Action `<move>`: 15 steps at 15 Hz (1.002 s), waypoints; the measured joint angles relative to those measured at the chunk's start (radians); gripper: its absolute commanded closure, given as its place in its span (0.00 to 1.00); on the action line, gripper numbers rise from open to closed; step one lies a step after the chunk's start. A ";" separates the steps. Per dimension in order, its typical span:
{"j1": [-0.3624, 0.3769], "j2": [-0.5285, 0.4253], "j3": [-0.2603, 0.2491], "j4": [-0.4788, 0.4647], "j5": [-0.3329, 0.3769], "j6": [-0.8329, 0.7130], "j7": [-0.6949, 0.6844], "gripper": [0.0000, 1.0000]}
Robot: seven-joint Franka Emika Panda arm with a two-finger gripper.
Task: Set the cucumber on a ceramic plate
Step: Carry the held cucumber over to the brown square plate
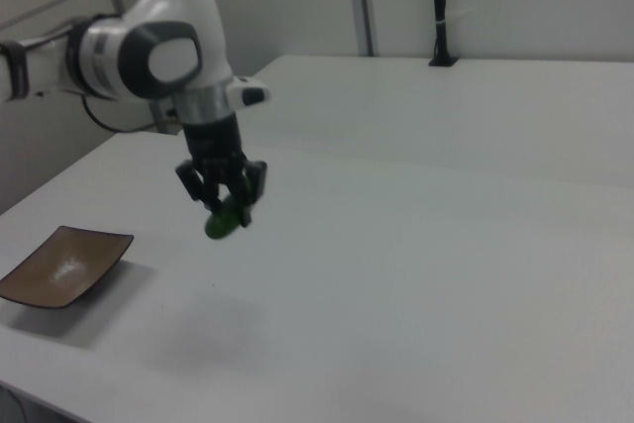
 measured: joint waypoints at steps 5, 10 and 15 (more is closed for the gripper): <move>0.013 0.000 0.096 0.059 0.027 -0.059 0.074 0.98; 0.073 0.001 0.197 0.066 0.033 -0.059 0.212 0.97; 0.143 0.011 0.290 0.074 0.090 -0.058 0.383 0.96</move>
